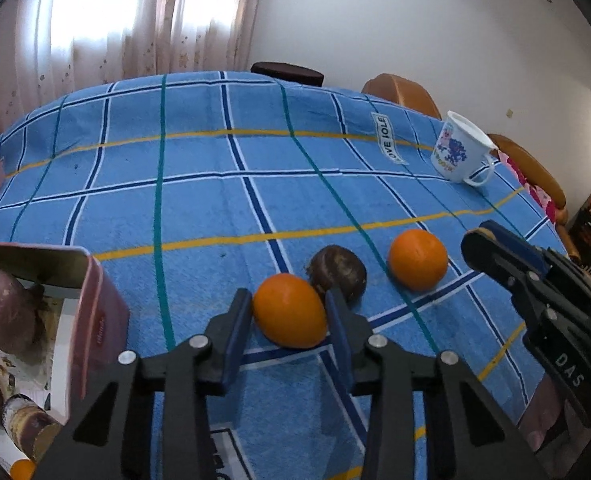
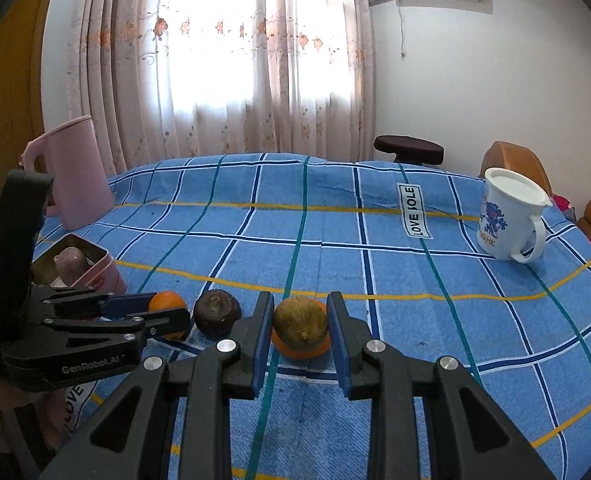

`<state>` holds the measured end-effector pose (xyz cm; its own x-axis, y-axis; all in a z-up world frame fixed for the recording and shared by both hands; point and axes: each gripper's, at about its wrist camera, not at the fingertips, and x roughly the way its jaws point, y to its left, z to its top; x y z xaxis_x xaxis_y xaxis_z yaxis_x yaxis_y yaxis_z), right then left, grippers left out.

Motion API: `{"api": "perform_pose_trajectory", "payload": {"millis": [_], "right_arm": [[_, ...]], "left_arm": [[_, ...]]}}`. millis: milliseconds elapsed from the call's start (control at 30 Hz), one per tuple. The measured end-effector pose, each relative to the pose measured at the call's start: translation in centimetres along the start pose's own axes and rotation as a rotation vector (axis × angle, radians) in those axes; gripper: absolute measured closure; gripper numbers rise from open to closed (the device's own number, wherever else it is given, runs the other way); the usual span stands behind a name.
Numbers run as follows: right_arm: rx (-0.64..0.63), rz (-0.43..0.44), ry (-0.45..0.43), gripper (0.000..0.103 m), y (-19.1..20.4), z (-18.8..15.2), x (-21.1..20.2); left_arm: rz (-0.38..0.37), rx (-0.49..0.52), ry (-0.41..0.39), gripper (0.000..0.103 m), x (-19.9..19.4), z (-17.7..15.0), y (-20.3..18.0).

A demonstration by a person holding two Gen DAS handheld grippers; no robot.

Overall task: Organize fruits
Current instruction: 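Grasp an orange with the left gripper while the right grasps the small yellow-green fruit, then lift the orange with the left gripper while the right lifts the yellow-green fruit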

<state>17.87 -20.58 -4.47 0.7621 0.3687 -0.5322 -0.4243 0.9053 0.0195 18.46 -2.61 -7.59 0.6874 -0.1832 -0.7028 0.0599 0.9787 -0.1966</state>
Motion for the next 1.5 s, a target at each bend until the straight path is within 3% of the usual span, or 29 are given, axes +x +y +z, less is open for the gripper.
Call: {"api": "perform_pose_trajectory", "payload": {"millis": [667, 1500], "right_arm": [[-0.014, 0.056, -0.129, 0.074, 0.2, -0.3, -2.5], [-0.047, 0.074, -0.249, 0.074, 0.5, -0.7, -4.7]], "left_arm": [[0.039, 0.048, -0.217, 0.064, -4.1, -0.5, -0.8], [0.118, 0.119, -0.364, 0.064, -6.9, -2.0, -2.4]]}}
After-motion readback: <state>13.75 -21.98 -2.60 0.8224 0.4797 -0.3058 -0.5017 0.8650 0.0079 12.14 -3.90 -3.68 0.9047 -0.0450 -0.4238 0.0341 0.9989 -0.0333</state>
